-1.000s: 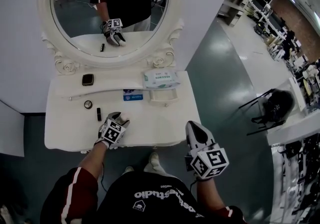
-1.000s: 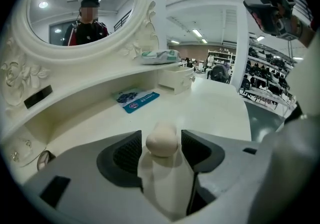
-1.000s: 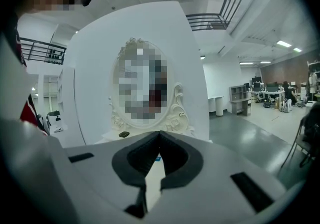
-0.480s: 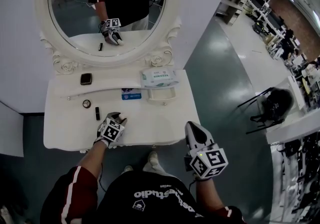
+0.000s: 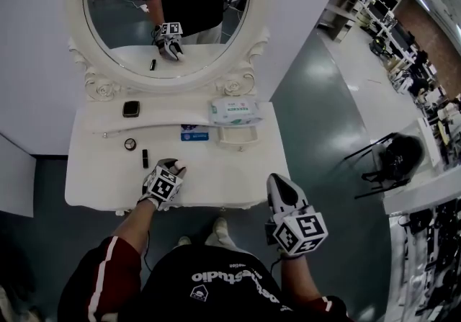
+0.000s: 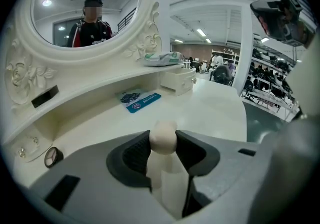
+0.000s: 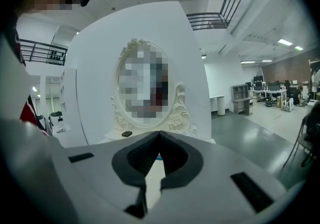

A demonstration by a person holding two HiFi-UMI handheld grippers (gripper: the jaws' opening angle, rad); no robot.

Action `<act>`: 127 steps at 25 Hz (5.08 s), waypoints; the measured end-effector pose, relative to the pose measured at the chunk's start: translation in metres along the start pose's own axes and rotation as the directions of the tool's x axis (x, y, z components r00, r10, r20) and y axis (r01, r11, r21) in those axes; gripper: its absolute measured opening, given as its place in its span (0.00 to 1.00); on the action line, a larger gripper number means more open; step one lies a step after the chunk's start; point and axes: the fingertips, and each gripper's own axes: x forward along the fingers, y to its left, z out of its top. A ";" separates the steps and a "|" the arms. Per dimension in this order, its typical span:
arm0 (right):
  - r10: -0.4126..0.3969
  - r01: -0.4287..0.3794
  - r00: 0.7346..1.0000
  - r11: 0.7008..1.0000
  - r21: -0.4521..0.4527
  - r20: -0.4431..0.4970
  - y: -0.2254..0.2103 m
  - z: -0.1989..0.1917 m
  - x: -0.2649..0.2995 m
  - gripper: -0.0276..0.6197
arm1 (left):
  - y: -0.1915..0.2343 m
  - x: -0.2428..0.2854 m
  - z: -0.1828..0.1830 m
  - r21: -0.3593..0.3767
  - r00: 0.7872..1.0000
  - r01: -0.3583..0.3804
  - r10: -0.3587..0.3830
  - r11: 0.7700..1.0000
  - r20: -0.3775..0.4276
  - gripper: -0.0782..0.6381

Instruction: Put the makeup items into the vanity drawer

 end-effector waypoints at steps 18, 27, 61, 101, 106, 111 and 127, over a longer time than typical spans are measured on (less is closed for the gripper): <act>0.103 -0.103 0.993 0.995 -0.011 0.048 0.032 0.019 0.018 0.05 | -0.016 -0.080 0.031 -0.121 0.991 0.031 -0.014 0.992 0.136 0.32; 0.110 -0.109 0.993 0.994 -0.017 0.037 0.022 0.020 0.019 0.05 | -0.020 -0.143 0.090 -0.230 0.933 0.093 -0.004 0.969 0.360 0.32; 0.100 -0.102 0.988 0.995 0.010 0.116 -0.042 0.042 0.023 0.05 | -0.037 -0.189 0.232 -0.187 0.769 0.074 0.063 0.980 0.636 0.32; 0.128 -0.127 0.992 0.992 0.019 -0.018 -0.120 0.001 0.046 0.05 | -0.077 0.059 0.215 -0.141 0.950 0.009 0.036 0.990 0.310 0.32; 0.121 -0.120 0.993 0.992 0.035 -0.016 -0.127 -0.001 0.045 0.05 | -0.075 0.077 0.204 -0.146 0.970 0.001 0.035 0.989 0.242 0.33; 0.121 -0.120 0.993 0.992 0.046 -0.016 -0.129 -0.005 0.042 0.05 | -0.075 0.083 0.199 -0.131 0.975 -0.023 0.051 0.991 0.215 0.38; 0.104 -0.103 0.994 0.994 0.046 -0.015 -0.121 -0.004 0.055 0.05 | -0.071 0.061 0.198 -0.164 0.963 0.010 0.034 0.986 0.267 0.40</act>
